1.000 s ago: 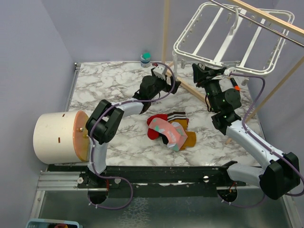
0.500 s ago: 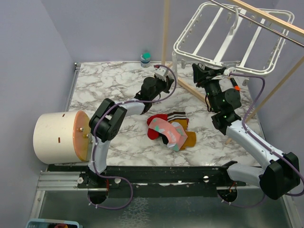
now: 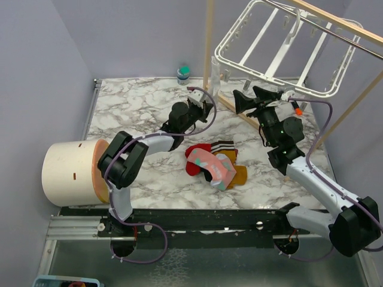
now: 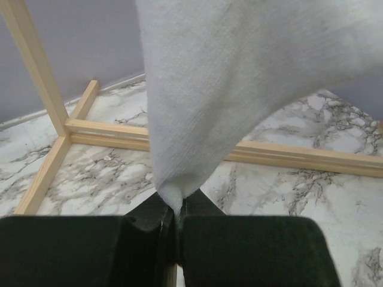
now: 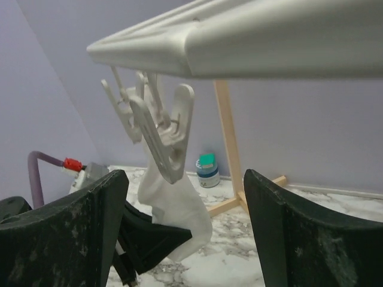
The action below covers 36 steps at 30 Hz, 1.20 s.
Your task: Remove the socks clipped to the hanger
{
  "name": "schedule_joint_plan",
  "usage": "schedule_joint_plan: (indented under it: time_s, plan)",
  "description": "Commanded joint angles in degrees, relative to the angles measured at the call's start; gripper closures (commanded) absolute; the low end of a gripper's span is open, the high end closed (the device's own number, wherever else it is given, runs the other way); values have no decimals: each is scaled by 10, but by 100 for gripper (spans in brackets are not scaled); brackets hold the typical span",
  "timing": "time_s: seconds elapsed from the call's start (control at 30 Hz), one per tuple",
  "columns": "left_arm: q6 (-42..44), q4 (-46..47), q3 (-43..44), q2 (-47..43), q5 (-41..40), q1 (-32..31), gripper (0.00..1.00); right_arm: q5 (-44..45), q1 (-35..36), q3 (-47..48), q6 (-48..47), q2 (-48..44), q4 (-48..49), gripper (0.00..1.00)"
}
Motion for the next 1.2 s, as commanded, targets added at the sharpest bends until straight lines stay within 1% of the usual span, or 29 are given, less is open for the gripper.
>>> schedule_joint_plan:
  time_s: [0.0, 0.1, 0.17, 0.27, 0.4, 0.53, 0.77, 1.17]
  plan:
    - [14, 14, -51, -61, 16, -3, 100, -37, -2, -42, 24, -36, -4, 15]
    - [21, 14, -83, -89, 15, -9, 100, -55, -1, -75, 39, -54, 0, 14]
    - [28, 14, -105, -109, 15, -16, 100, -72, 1, -93, 44, -64, -3, 10]
    - [41, 14, -135, -144, 8, -31, 100, -64, 19, -114, 32, -77, -14, 7]
    - [49, 12, -175, -184, -6, -48, 100, -56, 33, -137, 19, -104, -23, 6]
    - [51, 11, -205, -214, -9, -58, 100, -66, 35, -147, 16, -120, -29, 6]
    - [54, 5, -233, -239, -16, -76, 100, -92, 36, -151, 22, -126, -26, 6]
    - [59, -14, -259, -270, -25, -101, 100, -97, 37, -153, 21, -137, -34, 6]
